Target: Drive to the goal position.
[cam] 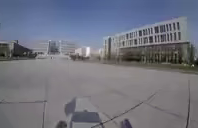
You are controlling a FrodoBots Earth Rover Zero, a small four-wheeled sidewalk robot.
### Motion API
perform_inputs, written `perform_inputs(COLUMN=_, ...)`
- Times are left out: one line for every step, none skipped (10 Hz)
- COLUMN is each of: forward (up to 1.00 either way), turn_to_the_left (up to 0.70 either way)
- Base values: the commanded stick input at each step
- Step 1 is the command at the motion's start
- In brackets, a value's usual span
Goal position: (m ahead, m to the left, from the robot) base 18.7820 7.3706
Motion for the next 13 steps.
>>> perform_inputs(forward=1.00, turn_to_the_left=0.40)
perform_inputs(forward=1.00, turn_to_the_left=0.40)
perform_inputs(forward=1.00, turn_to_the_left=0.40)
perform_inputs(forward=1.00, turn_to_the_left=0.40)
perform_inputs(forward=1.00, turn_to_the_left=0.13)
perform_inputs(forward=1.00, turn_to_the_left=0.00)
perform_inputs(forward=1.00, turn_to_the_left=0.00)
perform_inputs(forward=1.00, turn_to_the_left=0.03)
perform_inputs(forward=1.00, turn_to_the_left=0.04)
perform_inputs(forward=1.00, turn_to_the_left=0.00)
perform_inputs(forward=1.00, turn_to_the_left=0.00)
perform_inputs(forward=1.00, turn_to_the_left=0.00)
perform_inputs(forward=1.00, turn_to_the_left=0.00)
